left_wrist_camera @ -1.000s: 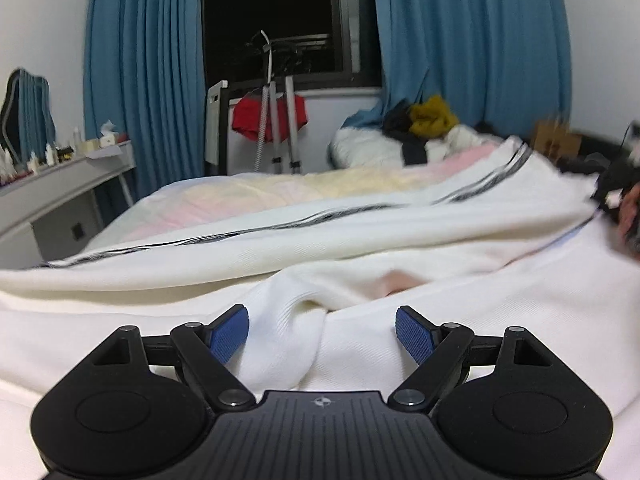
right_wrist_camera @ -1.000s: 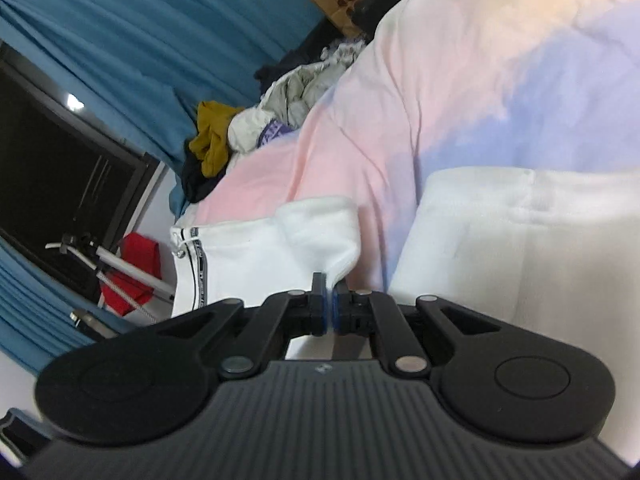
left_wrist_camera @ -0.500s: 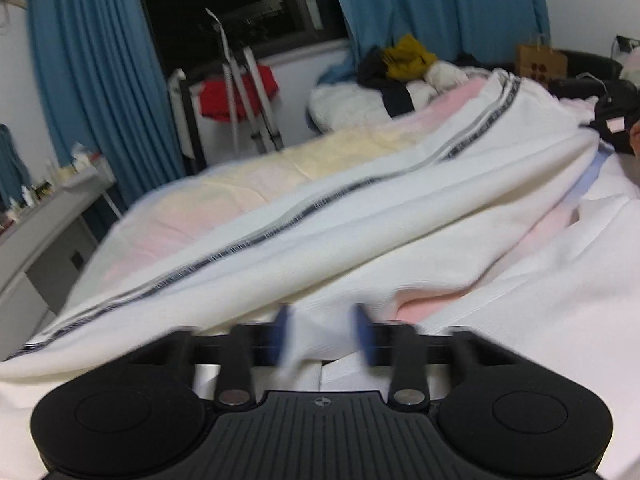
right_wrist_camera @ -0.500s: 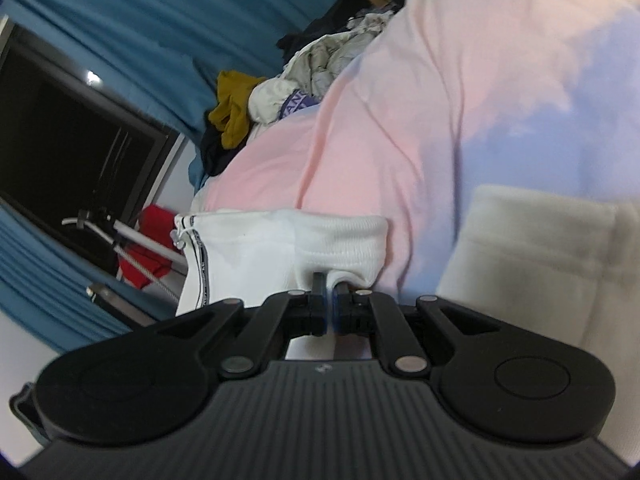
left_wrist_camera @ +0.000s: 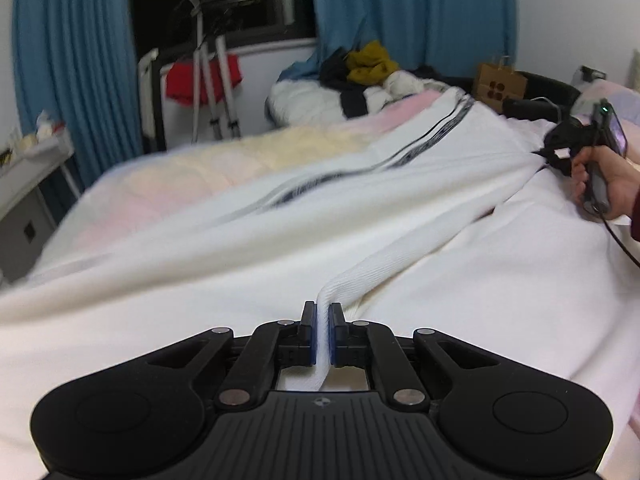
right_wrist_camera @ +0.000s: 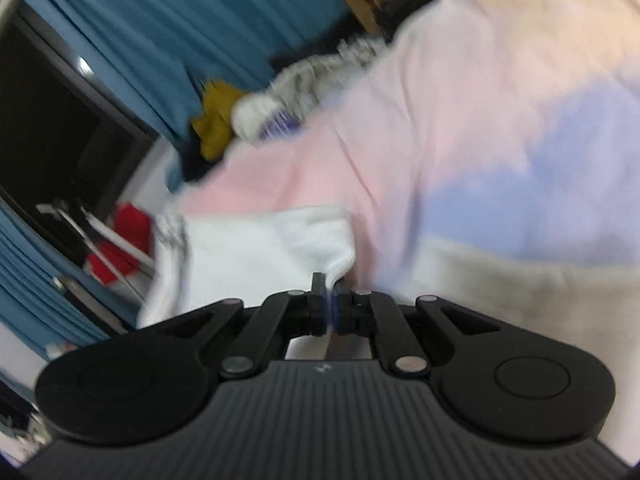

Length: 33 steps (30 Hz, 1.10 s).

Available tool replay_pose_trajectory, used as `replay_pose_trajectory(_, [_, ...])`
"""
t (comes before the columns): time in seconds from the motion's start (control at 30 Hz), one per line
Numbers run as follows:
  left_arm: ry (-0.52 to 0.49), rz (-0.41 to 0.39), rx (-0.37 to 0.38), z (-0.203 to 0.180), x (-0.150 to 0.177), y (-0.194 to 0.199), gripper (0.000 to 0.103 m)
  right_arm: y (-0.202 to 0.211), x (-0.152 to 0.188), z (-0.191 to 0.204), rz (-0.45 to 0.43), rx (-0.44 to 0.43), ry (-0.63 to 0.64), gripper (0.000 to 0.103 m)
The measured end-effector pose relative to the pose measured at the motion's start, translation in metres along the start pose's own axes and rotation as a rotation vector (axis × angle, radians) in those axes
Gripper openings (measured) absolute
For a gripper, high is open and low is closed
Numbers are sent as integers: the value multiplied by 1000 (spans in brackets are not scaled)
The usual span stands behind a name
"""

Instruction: Fold clothes

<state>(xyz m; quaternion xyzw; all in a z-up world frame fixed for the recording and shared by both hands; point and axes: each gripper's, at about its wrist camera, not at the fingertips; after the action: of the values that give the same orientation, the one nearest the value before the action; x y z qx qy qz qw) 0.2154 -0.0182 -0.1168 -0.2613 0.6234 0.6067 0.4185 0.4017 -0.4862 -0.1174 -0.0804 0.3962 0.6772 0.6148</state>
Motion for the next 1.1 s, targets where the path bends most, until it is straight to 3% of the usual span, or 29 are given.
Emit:
replay_pose_trajectory(0.17, [47,9,-7,2,7,1,11,15,-2,10,-24,-17,71,9])
replay_pose_trajectory(0.27, [89,8,5,4,7,14,23,36,-4,13,-46,-35,55,9])
replay_pose_trajectory(0.33, [131,6,18,6,8,26,41,54,-2,17,-50,-12,82,10])
replay_pose_trajectory(0.43, [214,9,24,19,10,55,47,84,3,21,-44,9,111,10])
replay_pose_trajectory(0.6, [431,34,-16,70,21,131,58,141,9,26,-32,22,162,10])
replay_pose_trajectory(0.73, [676,60,-91,131,42,204,78,183,11,21,-24,19,125,10])
replay_pose_trajectory(0.93, [1141,138,-218,210,106,276,80,228,20,1,-28,50,45,10])
replay_pose_trajectory(1.0, [1239,147,-249,225,125,282,80,236,24,-11,-22,82,-4,10])
replay_pose_trajectory(1.1, [1346,171,-236,236,144,276,79,245,26,-33,-22,142,-94,10])
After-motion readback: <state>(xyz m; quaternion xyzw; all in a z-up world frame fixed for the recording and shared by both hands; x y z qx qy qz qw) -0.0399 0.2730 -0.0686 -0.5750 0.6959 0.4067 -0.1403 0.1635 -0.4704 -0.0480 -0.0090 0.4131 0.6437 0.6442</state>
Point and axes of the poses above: each gripper's, at about its wrist camera, not at the fingertips, and y roughly against the way its jaws point, z to its left, x to its underside, and after that the axes turned 5 degrees about -z, right-handed
